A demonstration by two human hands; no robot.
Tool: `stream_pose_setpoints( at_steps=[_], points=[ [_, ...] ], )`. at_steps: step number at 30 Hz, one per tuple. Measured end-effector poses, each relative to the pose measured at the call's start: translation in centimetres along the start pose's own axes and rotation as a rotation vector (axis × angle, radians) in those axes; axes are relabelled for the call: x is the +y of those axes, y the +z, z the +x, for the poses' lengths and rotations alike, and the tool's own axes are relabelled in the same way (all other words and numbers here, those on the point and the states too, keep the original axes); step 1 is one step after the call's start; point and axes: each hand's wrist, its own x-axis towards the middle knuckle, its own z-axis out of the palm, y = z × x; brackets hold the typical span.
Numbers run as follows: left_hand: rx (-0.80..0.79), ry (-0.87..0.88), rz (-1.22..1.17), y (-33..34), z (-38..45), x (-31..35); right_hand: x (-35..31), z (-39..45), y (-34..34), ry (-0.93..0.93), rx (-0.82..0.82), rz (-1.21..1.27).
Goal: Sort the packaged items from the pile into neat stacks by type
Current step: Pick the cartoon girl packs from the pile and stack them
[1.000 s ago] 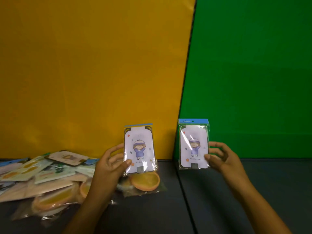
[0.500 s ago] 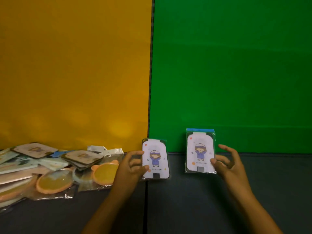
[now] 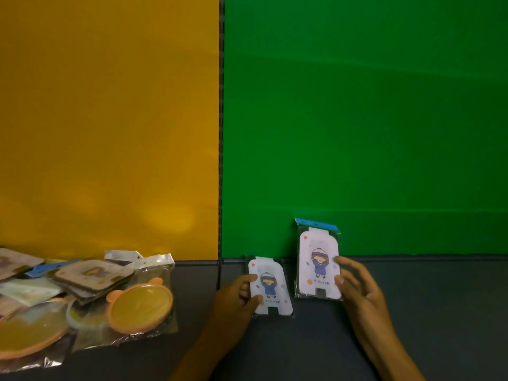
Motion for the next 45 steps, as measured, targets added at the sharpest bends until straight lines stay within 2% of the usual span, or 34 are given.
stream_pose_setpoints(
  at_steps=[4, 8, 14, 20, 25, 28, 34, 40, 45],
  points=[
    [-0.005, 0.07, 0.267, 1.1, -0.4, -0.4, 0.1, 0.5, -0.5, -0.02, -0.014, -0.043],
    [-0.009, 0.066, 0.485, 1.4, -0.7, -0.3, 0.6, 0.8, -0.6, -0.019, -0.041, -0.007],
    [0.054, 0.172, 0.7, 1.4, -0.8, -0.9, 0.6, 0.6, -0.3, -0.038, -0.096, -0.042],
    [0.123, 0.215, 0.666, 1.2, -0.6, -1.0, 0.2, 0.1, 0.1, -0.078, -0.141, -0.089],
    [0.389, 0.263, 0.768, -1.5, -1.0, -2.4, 0.6, -0.3, 0.6, -0.074, -0.189, -0.182],
    [0.482, 0.228, 0.814, -2.7, -1.0, -2.9, 1.5, -0.1, 0.9, -0.048, -0.226, -0.255],
    [0.471, 0.206, 0.825, -2.5, -1.2, -3.2, 2.7, 0.1, 1.8, -0.043, -0.296, -0.453],
    [0.47, 0.233, 0.838, -2.3, -0.9, -3.9, 3.6, 0.5, 2.4, -0.147, -0.255, -0.725],
    [0.474, 0.238, 0.84, -2.3, -0.8, -4.2, 3.8, 0.4, 2.7, -0.249, -0.3, -0.897]
  ],
)
